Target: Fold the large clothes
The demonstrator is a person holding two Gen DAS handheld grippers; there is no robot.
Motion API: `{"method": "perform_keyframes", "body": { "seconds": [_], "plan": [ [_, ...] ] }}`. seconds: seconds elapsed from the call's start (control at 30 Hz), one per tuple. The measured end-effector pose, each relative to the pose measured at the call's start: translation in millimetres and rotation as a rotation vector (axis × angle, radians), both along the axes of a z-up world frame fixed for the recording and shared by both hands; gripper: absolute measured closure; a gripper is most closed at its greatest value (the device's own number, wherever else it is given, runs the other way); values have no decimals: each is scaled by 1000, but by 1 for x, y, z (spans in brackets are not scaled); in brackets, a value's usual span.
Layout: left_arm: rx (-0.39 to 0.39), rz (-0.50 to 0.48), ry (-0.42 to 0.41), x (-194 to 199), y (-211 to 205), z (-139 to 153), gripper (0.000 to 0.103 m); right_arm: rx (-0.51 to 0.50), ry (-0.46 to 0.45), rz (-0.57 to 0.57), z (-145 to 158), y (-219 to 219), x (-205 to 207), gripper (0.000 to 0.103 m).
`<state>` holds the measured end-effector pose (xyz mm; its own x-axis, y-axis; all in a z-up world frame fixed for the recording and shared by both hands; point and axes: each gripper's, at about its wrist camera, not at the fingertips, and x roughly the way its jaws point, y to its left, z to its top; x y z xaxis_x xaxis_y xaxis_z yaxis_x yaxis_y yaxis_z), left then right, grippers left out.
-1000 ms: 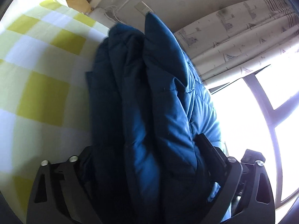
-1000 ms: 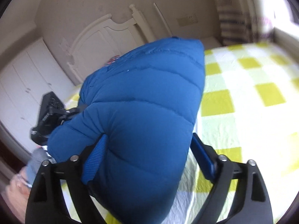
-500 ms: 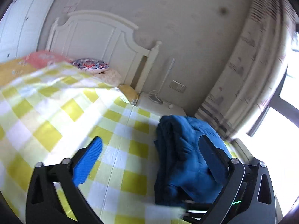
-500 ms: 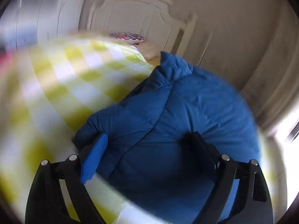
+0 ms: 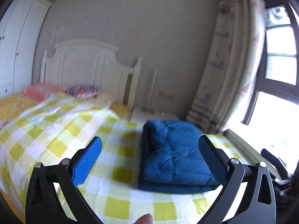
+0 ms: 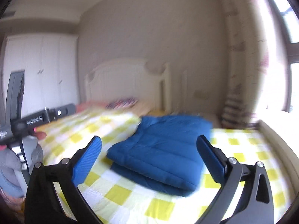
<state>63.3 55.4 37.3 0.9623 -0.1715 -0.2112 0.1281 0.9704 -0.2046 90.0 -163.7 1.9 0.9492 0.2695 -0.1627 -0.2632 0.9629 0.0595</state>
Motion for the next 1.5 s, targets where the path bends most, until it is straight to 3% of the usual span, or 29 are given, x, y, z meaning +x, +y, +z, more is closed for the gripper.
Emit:
{"method": "perform_keyframes", "body": {
  "seconds": [0.1,0.23,0.3,0.47,0.9,1.5],
  "plan": [
    [63,35,-24,-14,-23,-6,4,15,16,-87,-10,-15,-21,2],
    [204,36,36,-20,-57,-27,4,40,114,-159,-37,-28,-27,2],
    [222,11,65,-19,-66,-36,4,46,145,-190,-51,-30,-28,2],
    [233,-8,114,-14,-71,-50,4,56,205,-229,-69,-25,-23,2],
    [244,15,82,-24,-64,-50,4,-6,87,-243,-50,-1,-41,2],
    [261,24,88,-24,-64,-55,4,-10,98,-238,-53,2,-39,2]
  ]
}}
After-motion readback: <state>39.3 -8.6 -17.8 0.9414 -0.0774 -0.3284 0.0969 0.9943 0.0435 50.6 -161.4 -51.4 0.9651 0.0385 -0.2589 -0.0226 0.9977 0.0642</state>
